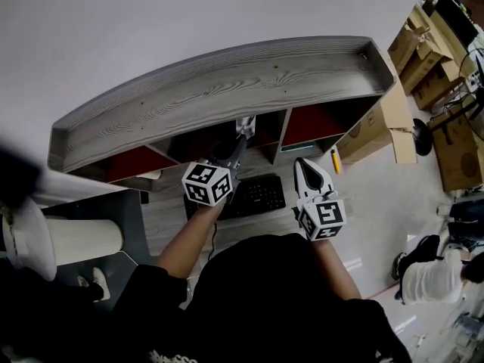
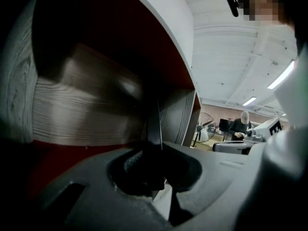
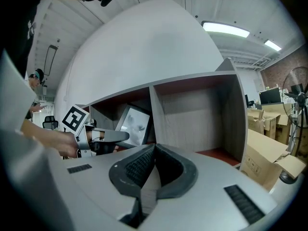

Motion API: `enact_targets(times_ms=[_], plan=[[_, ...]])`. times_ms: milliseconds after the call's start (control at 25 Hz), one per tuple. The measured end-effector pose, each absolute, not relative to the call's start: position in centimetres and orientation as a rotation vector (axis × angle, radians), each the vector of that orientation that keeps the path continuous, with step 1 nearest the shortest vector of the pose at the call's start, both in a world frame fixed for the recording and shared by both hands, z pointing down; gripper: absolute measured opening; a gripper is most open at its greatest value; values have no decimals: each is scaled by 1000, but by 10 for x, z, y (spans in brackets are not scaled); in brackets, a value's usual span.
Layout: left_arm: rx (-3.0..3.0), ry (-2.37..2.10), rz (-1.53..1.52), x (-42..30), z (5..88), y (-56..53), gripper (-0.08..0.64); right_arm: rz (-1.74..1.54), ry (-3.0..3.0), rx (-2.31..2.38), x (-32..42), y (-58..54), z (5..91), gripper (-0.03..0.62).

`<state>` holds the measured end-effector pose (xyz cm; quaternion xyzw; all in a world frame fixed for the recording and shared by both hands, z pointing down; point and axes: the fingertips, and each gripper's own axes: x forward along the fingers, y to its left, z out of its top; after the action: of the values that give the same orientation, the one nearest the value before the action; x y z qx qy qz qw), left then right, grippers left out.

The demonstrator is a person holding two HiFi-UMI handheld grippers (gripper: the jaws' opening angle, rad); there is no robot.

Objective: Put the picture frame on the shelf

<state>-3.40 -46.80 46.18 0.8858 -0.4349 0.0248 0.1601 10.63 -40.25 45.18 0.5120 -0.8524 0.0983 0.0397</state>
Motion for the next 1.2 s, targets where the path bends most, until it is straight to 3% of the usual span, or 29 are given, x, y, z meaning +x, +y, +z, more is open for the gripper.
enact_targets(times_ms=[600,1200], plan=[[2410,-1264,159,-24,472,-511,52,385,-2638,1585,113,-412,462,14],[2320,-1438,326,-28,485,-542,190,437,-2639,1594,127,-400,476,14]])
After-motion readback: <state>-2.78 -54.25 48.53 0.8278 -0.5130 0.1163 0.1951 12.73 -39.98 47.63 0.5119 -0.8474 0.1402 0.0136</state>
